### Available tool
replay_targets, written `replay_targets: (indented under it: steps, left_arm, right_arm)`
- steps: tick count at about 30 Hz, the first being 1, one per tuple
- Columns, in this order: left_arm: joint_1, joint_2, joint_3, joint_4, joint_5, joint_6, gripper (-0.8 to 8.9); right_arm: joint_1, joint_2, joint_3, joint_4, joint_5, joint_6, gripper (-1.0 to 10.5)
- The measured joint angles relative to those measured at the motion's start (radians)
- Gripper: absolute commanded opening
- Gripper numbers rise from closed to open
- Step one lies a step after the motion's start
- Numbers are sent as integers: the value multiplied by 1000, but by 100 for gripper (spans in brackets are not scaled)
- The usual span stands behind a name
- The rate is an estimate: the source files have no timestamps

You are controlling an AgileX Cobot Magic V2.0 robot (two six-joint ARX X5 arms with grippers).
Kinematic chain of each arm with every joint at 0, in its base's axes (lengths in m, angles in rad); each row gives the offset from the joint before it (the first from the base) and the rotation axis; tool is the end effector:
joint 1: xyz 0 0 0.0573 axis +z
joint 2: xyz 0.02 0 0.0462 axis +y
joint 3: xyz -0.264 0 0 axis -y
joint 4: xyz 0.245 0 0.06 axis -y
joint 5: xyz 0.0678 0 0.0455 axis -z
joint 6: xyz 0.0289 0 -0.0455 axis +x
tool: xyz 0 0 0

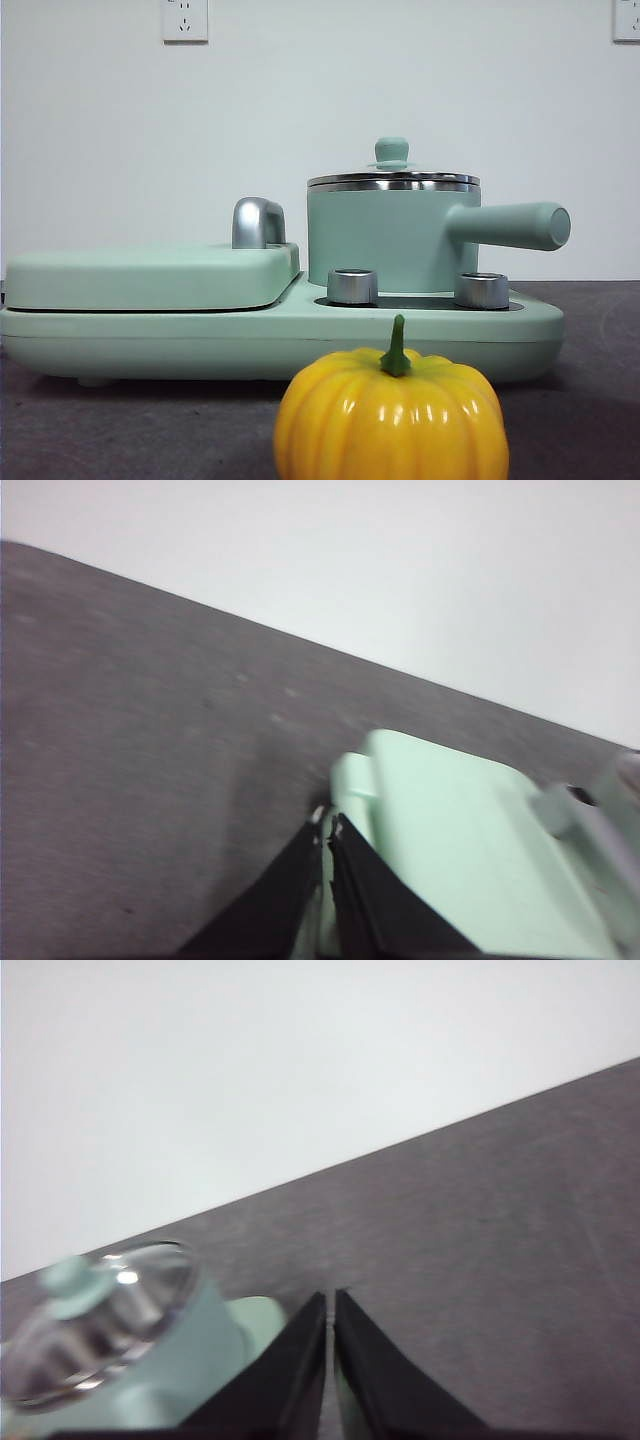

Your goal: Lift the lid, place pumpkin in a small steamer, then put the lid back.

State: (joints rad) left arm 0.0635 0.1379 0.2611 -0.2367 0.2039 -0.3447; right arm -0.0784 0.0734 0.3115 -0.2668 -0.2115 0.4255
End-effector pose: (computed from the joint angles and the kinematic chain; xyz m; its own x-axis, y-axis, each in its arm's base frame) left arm 0.0899 -0.0001 0.2186 0.9839 -0.1403 -0.1109 0.0923 0.9294 -0.3573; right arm 0.0769 0.0000 0.2362 0.9908 0.1327 -0.0281 -0.1090 0.9018 0.4181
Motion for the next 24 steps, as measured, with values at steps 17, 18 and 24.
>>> replay_targets:
  steps: [17, 18, 24]
  left_arm:
    - [-57, 427, 533, -154, 393, 72, 14]
    - [-62, 444, 558, -170, 398, 81, 14]
    - [-102, 510, 679, -302, 400, 164, 14]
  right_arm:
    - [0, 425, 568, -437, -472, -154, 12]
    - [0, 443, 588, -447, -490, -169, 12]
    - [0, 526, 674, -455, -530, -234, 12]
